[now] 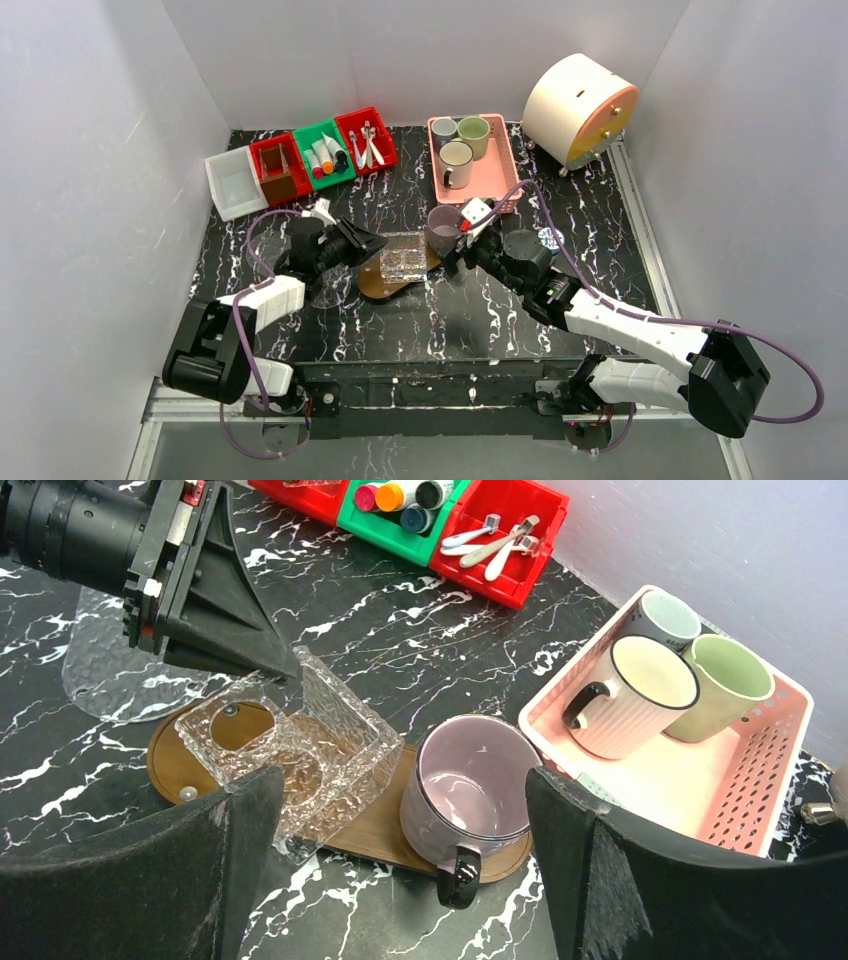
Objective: Prepare toiletry sets of a toothbrush and toothpaste on the tray
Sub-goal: Adjust the toothpaste holder on the tray.
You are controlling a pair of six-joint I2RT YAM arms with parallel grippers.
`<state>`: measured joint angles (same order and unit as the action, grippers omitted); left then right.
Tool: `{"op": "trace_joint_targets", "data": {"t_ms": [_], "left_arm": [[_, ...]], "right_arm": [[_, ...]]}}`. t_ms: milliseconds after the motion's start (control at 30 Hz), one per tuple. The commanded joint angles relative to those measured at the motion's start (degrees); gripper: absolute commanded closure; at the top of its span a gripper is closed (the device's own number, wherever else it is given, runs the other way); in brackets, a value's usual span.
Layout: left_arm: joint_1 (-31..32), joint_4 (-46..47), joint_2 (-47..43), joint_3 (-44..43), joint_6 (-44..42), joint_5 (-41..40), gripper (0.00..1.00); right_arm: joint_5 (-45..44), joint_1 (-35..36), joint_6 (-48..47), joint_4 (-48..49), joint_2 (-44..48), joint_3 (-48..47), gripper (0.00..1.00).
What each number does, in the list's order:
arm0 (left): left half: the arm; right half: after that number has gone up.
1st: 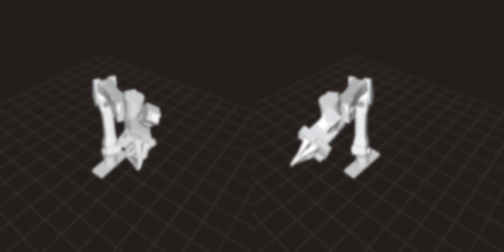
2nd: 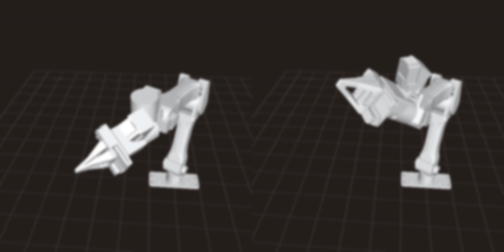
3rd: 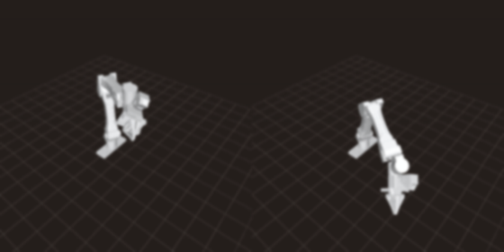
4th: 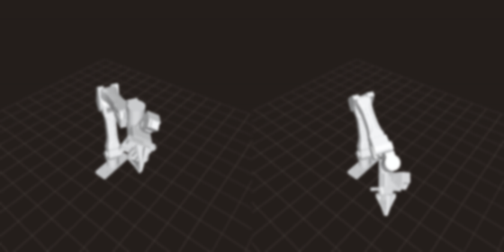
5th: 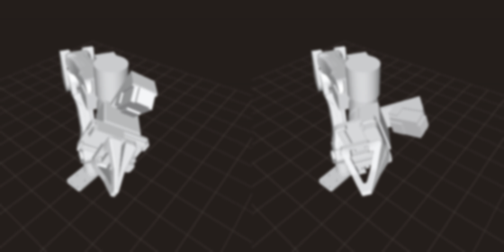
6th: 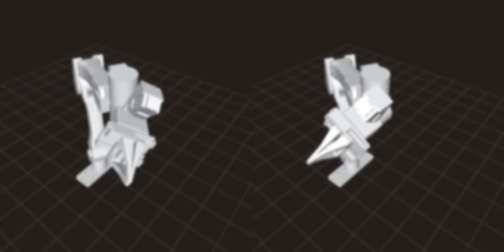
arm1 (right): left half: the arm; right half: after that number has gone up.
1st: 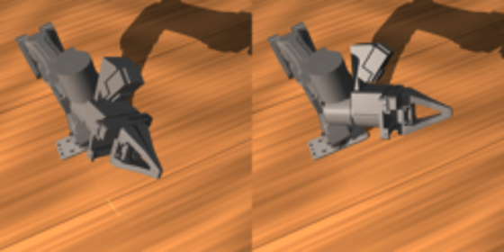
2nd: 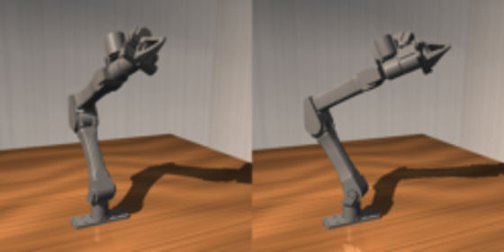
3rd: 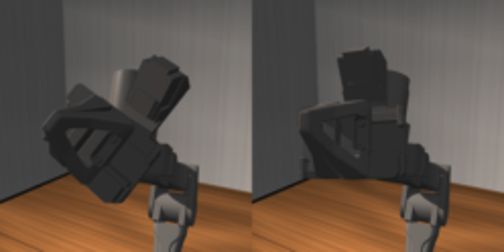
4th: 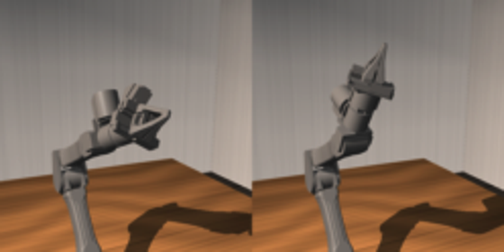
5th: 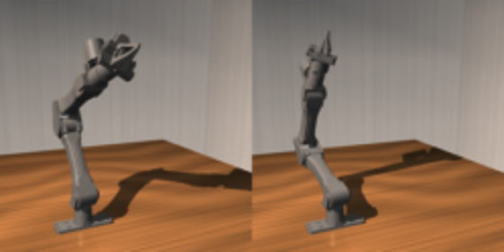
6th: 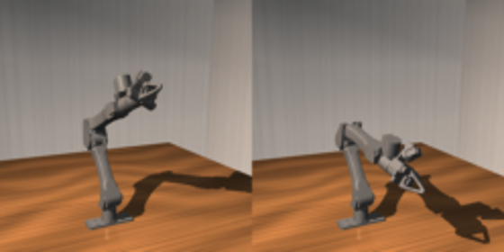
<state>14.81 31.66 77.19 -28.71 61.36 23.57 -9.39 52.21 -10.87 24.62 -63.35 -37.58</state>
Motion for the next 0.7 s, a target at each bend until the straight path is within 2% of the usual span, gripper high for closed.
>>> {"op": "trace_joint_targets", "data": {"t_ms": [0, 100, 200, 667], "left_arm": [[0.3, 7.1, -1.0, 4.3, 4.7, 1.2, 0.88], [0.3, 8.1, -3.8, 6.8, 5.8, -1.7, 0.97], [0.3, 9.8, -5.4, 8.8, 7.4, -3.5, 1.0], [4.2, 20.0, -9.5, 16.0, 15.3, -16.2, 1.0]], "right_arm": [[1.7, 0.0, -0.2, 3.3, 0.5, 0.6, 0.01], [2.0, 0.0, -0.6, 3.3, 0.7, 0.6, 0.01], [2.3, -0.1, -0.6, 3.2, 0.6, 0.6, 0.01], [2.8, 0.0, -0.6, 4.1, 0.3, 1.1, 0.01]]}}
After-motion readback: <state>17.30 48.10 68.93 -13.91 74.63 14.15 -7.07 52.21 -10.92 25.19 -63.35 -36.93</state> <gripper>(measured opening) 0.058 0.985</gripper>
